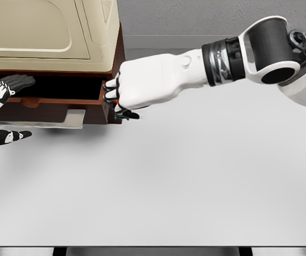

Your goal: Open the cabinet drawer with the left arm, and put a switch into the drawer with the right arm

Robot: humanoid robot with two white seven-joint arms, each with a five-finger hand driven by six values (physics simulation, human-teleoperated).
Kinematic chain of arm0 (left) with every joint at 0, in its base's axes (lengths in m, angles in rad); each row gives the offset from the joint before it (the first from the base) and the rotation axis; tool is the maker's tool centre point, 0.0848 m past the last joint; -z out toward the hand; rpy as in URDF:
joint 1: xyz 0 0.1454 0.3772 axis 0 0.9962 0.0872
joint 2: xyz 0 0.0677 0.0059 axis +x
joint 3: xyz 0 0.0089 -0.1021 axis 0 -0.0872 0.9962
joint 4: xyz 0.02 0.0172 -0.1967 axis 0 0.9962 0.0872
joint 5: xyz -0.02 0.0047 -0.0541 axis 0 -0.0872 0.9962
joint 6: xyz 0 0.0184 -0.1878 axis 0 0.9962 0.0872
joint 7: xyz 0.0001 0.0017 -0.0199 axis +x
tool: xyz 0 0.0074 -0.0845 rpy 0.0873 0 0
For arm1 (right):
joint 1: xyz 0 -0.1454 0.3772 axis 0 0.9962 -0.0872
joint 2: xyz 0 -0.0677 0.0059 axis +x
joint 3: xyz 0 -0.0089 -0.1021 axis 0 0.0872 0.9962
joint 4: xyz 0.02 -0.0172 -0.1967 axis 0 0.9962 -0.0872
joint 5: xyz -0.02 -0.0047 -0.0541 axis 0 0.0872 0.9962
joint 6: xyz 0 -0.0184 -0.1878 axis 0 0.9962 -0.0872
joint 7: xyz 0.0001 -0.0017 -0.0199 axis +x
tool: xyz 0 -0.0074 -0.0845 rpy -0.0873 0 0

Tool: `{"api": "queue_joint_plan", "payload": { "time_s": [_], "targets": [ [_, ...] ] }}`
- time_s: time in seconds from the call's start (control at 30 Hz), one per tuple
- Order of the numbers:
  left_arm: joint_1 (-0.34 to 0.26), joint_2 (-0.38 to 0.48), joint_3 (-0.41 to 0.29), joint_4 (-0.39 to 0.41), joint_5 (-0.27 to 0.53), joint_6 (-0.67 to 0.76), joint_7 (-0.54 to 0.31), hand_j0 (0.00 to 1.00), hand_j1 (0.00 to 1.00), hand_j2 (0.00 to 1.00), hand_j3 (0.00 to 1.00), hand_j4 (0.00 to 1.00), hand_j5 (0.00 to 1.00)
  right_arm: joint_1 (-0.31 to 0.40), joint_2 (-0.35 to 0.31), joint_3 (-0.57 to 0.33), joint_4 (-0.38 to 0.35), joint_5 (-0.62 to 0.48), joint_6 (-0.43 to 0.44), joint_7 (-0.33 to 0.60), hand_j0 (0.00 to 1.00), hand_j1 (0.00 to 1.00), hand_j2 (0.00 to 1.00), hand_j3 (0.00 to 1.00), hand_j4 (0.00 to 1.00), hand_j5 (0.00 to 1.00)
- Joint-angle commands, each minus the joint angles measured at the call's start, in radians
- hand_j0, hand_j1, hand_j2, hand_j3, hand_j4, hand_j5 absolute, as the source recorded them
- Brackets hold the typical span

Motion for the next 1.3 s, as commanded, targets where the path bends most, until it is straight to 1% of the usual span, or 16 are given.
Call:
{"api": "queue_joint_plan", "payload": {
  "time_s": [0.0, 0.17, 0.2, 0.23, 0.43, 0.6, 0.7, 0.8, 0.87, 0.9, 0.93, 1.0, 1.1, 1.17, 1.27],
  "targets": [
    [0.000, 0.002, 0.000, 0.000, 0.007, 0.002, -0.001, 1.00, 1.00, 1.00, 1.00, 1.00, 1.00, -0.003, 0.022, 0.006, 0.006, -0.007, 0.004, -0.002, 0.20, 0.20, 0.20, 0.20, 0.20, 0.20],
    [0.000, 0.000, 0.000, 0.000, 0.007, 0.002, 0.001, 1.00, 1.00, 1.00, 1.00, 1.00, 1.00, -0.045, 0.022, 0.004, 0.008, -0.018, 0.004, -0.002, 0.20, 0.20, 0.20, 0.20, 0.20, 0.20],
    [0.000, 0.002, 0.000, 0.000, 0.007, 0.002, -0.001, 1.00, 1.00, 1.00, 1.00, 1.00, 1.00, -0.054, 0.026, 0.004, 0.008, -0.023, 0.004, -0.002, 0.20, 0.20, 0.20, 0.20, 0.20, 0.20],
    [0.000, 0.002, 0.000, 0.000, 0.007, 0.002, 0.001, 1.00, 1.00, 1.00, 1.00, 1.00, 1.00, -0.064, 0.045, 0.006, 0.011, -0.023, 0.004, -0.002, 0.20, 0.20, 0.20, 0.20, 0.20, 0.20],
    [0.000, 0.000, 0.000, 0.000, 0.007, 0.002, 0.001, 1.00, 1.00, 1.00, 1.00, 1.00, 1.00, -0.107, 0.145, 0.015, 0.137, -0.023, 0.004, -0.002, 0.20, 0.20, 0.20, 0.20, 0.20, 0.20],
    [0.000, 0.000, 0.000, 0.000, 0.007, 0.002, -0.001, 1.00, 1.00, 1.00, 1.00, 1.00, 1.00, -0.127, 0.215, 0.021, 0.224, -0.023, 0.004, -0.002, 0.20, 0.20, 0.20, 0.20, 0.20, 0.20],
    [0.000, 0.000, 0.000, 0.000, 0.007, 0.002, 0.001, 1.00, 1.00, 1.00, 1.00, 1.00, 1.00, -0.130, 0.263, 0.032, 0.292, -0.023, 0.004, -0.002, 0.20, 0.20, 0.20, 0.20, 0.20, 0.20],
    [0.000, 0.000, 0.000, 0.000, 0.007, 0.002, 0.001, 1.00, 1.00, 1.00, 1.00, 1.00, 1.00, -0.130, 0.312, 0.038, 0.379, -0.018, 0.004, -0.002, 0.20, 0.20, 0.20, 0.20, 0.20, 0.20],
    [0.000, 0.000, 0.000, 0.000, 0.007, 0.002, -0.001, 1.00, 1.00, 1.00, 1.00, 1.00, 1.00, -0.135, 0.339, 0.063, 0.424, -0.018, 0.004, -0.002, 0.20, 0.20, 0.20, 0.20, 0.20, 0.20],
    [-0.002, 0.000, -0.001, 0.000, 0.007, 0.002, 0.001, 1.00, 1.00, 1.00, 1.00, 1.00, 1.00, -0.137, 0.344, 0.067, 0.442, -0.018, 0.004, -0.002, 0.20, 0.20, 0.20, 0.20, 0.20, 0.20],
    [-0.002, -0.001, -0.001, 0.000, 0.007, 0.002, -0.001, 1.00, 1.00, 1.00, 1.00, 1.00, 1.00, -0.140, 0.352, 0.067, 0.445, -0.018, 0.004, -0.002, 0.20, 0.20, 0.20, 0.20, 0.20, 0.20],
    [-0.006, -0.003, -0.001, 0.000, 0.007, 0.002, -0.001, 1.00, 1.00, 1.00, 1.00, 1.00, 1.00, -0.141, 0.373, 0.069, 0.491, -0.016, 0.004, -0.002, 0.20, 0.20, 0.20, 0.20, 0.20, 0.20],
    [-0.006, -0.003, -0.001, 0.000, 0.007, 0.002, 0.001, 1.00, 1.00, 1.00, 1.00, 1.00, 1.00, -0.143, 0.379, 0.070, 0.533, -0.015, 0.004, -0.002, 0.20, 0.20, 0.20, 0.20, 0.20, 0.20],
    [-0.005, -0.003, -0.001, 0.000, 0.007, 0.002, -0.001, 1.00, 1.00, 1.00, 1.00, 1.00, 1.00, -0.143, 0.385, 0.081, 0.545, -0.013, 0.004, -0.002, 0.20, 0.20, 0.20, 0.20, 0.20, 0.20],
    [-0.005, -0.003, -0.001, 0.000, 0.007, 0.002, -0.001, 1.00, 1.00, 1.00, 1.00, 1.00, 1.00, -0.147, 0.402, 0.092, 0.591, -0.013, 0.004, -0.002, 0.20, 0.20, 0.20, 0.20, 0.20, 0.20]
  ]
}}
